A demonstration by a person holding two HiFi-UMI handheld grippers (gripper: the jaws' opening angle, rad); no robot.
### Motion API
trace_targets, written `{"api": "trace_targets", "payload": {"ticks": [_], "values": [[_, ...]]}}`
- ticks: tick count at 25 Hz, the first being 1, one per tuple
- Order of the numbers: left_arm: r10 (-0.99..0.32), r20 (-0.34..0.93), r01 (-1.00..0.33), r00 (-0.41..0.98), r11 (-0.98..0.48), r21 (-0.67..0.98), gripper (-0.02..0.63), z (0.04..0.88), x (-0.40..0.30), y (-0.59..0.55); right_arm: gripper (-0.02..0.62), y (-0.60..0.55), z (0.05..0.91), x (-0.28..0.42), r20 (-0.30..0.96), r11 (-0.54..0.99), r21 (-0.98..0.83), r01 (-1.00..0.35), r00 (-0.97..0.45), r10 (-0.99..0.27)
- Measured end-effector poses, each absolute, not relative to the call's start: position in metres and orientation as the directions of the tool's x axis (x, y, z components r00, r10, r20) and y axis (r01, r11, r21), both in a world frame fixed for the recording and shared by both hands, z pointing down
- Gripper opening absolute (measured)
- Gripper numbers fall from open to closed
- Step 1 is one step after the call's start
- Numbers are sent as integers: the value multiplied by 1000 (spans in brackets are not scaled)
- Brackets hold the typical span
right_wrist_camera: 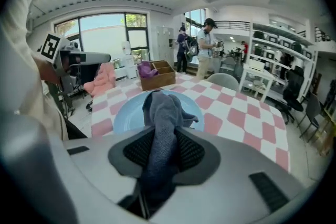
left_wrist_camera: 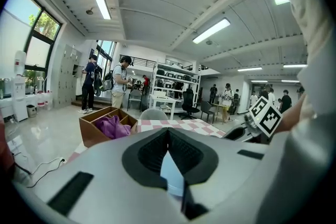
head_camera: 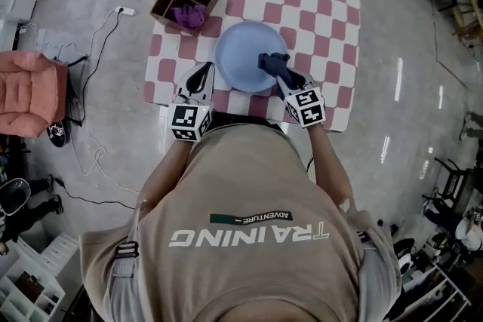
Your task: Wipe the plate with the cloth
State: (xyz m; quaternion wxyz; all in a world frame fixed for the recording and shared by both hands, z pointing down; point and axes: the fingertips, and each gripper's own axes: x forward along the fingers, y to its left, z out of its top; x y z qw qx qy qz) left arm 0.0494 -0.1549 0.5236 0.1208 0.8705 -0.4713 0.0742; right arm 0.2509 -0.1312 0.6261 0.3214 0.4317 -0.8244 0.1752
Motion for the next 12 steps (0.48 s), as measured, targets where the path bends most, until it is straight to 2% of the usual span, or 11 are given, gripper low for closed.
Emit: {"api": "trace_targets", "payload": {"ticks": [6, 12], "values": [[-805, 233, -838, 546, -527, 140, 13, 524, 31, -152, 121, -160, 654, 174, 748, 760, -20, -649, -515, -420], [-811, 236, -844, 536, -512, 159, 12, 528, 7, -153, 123, -148, 696, 135, 835, 845, -46, -532, -485, -260]]}}
